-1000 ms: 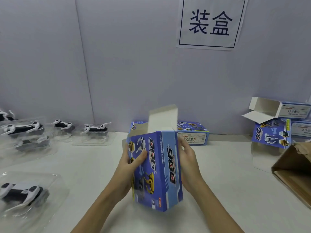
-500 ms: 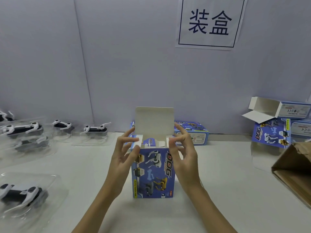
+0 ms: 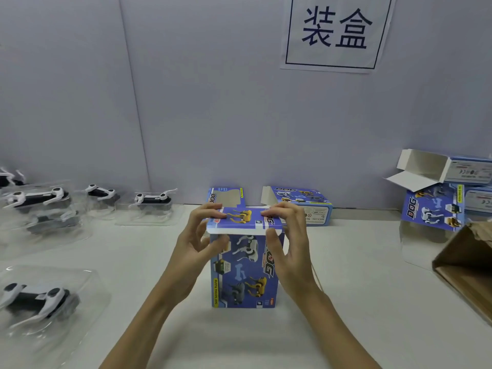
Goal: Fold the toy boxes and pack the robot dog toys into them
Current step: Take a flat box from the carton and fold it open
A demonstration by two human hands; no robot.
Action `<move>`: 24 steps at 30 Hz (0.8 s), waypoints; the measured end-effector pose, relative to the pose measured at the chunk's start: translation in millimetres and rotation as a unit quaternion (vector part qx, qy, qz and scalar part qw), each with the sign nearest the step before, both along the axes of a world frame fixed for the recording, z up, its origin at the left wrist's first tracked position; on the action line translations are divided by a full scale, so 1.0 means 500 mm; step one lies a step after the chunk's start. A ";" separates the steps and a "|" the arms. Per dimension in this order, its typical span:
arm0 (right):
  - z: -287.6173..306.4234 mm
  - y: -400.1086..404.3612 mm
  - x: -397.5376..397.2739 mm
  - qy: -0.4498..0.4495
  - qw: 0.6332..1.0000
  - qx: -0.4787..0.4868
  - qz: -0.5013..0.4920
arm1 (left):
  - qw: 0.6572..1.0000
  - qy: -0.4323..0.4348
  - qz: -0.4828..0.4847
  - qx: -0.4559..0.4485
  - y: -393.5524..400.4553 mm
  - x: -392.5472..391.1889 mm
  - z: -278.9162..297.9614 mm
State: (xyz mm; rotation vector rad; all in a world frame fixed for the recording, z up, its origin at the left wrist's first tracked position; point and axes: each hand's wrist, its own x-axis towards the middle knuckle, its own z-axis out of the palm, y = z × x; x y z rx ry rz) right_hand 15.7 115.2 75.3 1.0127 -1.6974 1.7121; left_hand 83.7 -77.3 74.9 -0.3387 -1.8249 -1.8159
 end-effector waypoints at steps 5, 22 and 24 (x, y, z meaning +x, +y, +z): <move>-0.015 -0.021 -0.006 -0.011 1.000 -0.023 -0.011 | 1.000 -0.002 0.011 -0.004 0.013 0.003 0.004; -0.012 -0.030 0.019 -0.108 0.992 -0.043 0.043 | 0.991 0.069 0.094 -0.070 0.042 0.011 -0.017; -0.016 -0.031 0.019 -0.095 0.994 -0.035 0.038 | 0.989 0.068 0.109 -0.080 0.042 0.010 -0.016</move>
